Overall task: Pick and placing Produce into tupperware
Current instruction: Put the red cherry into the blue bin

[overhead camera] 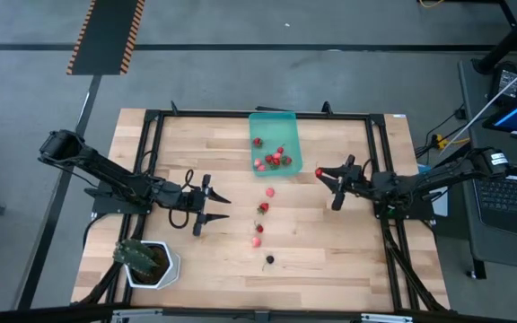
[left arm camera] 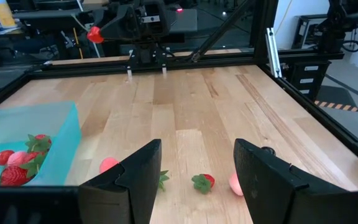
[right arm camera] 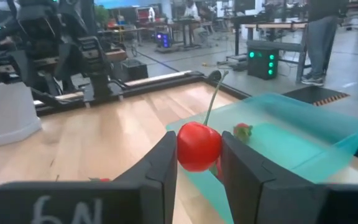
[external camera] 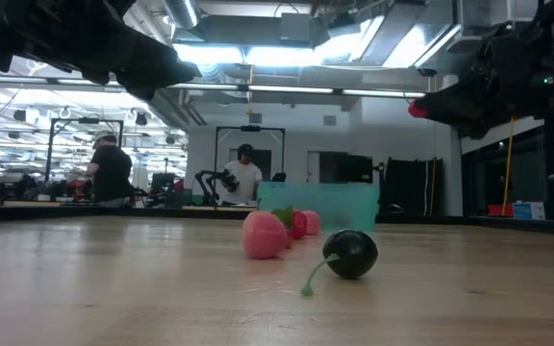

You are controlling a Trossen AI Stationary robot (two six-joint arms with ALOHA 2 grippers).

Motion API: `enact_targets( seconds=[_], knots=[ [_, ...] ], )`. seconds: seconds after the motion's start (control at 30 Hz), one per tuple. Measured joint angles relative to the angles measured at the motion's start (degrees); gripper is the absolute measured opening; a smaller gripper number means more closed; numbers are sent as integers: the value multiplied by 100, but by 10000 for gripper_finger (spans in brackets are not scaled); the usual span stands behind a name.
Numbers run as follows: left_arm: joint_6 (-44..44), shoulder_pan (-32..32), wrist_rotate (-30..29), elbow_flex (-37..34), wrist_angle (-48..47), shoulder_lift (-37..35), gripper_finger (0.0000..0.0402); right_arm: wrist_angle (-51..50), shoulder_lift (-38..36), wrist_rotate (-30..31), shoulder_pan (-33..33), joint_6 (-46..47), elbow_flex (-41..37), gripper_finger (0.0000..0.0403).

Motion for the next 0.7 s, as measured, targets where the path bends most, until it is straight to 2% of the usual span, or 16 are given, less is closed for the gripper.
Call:
enact_targets(
  seconds=[0.13, 0.3, 0.5, 0.7],
  knots=[
    [0, 0, -2, 0, 1, 0, 195, -90, 101, 7, 0, 103, 72, 100],
    [0, 0, -2, 0, 0, 0, 195, -774, 392, 3, -77, -22, 634, 100],
    [0, 0, -2, 0, 0, 0, 195, -1624, 927, -26, -727, 251, 1315, 100],
    [0, 0, -2, 0, -2, 0, 195, -1641, 1529, -653, -1298, 272, 1796, 100]
  ],
)
